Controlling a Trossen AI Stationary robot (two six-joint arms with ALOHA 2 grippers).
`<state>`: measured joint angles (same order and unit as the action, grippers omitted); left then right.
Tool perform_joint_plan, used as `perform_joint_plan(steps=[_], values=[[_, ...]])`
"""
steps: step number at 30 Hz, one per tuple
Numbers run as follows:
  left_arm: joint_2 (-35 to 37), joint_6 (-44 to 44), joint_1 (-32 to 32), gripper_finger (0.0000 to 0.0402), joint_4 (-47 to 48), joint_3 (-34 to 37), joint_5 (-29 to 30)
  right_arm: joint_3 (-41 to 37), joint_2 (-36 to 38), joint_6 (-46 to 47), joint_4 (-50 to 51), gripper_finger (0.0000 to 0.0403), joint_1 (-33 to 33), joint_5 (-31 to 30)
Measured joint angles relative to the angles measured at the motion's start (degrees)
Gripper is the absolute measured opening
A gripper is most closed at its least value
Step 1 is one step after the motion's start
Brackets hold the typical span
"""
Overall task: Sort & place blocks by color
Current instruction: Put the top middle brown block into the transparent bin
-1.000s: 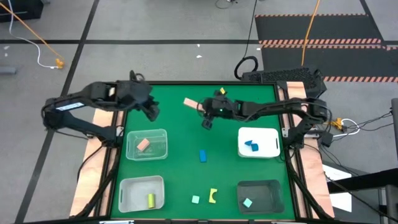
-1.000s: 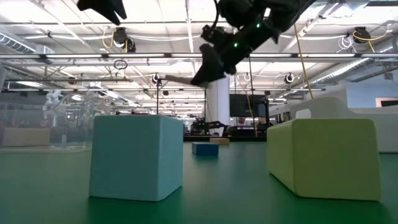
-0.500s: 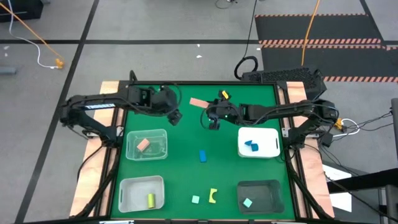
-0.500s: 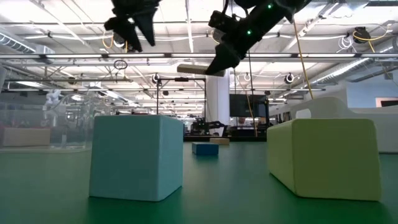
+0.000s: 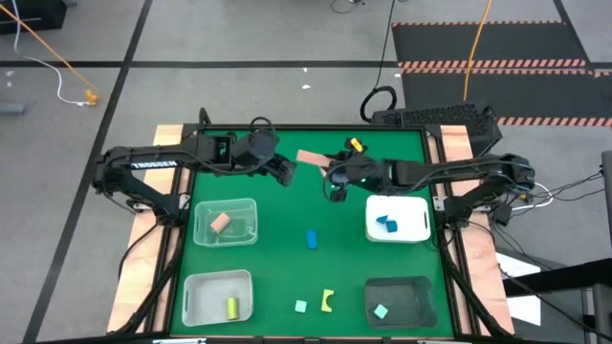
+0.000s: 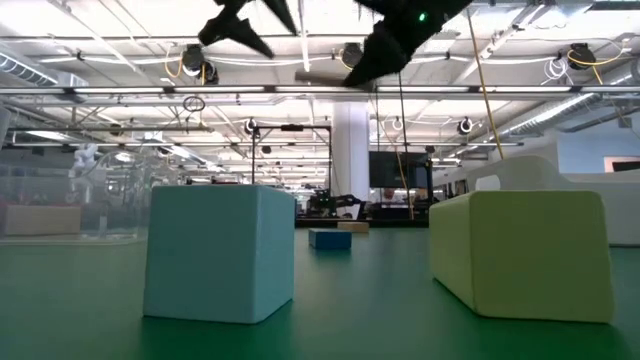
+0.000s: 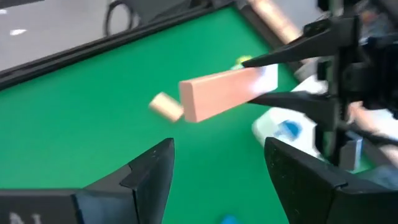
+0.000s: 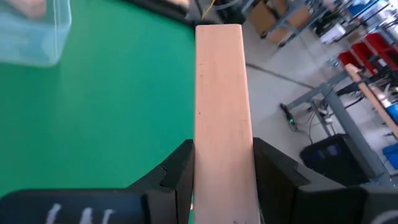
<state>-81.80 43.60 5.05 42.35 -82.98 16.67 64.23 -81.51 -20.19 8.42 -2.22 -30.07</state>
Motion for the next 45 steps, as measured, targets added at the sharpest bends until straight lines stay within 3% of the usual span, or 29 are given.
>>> perform_joint_plan(steps=[14,21,32,45], values=[[-0.02,3.72,-0.01,0.0248,-19.09,0.0,-1.0,0.0,8.69,-4.53,-0.89,0.0117,3.2,0.24],[-0.12,6.54,-0.81,0.0248,-18.28,-0.01,-1.16,-0.12,8.72,-4.72,-2.78,0.0117,3.55,0.31],[-0.29,5.91,-1.84,0.0248,-16.08,0.04,3.97,0.02,8.8,-4.34,-4.5,0.0117,4.61,0.16],[-1.38,6.68,-3.02,0.0235,-17.18,-0.04,4.02,0.02,8.78,-2.02,-4.86,0.0117,4.59,0.55]])
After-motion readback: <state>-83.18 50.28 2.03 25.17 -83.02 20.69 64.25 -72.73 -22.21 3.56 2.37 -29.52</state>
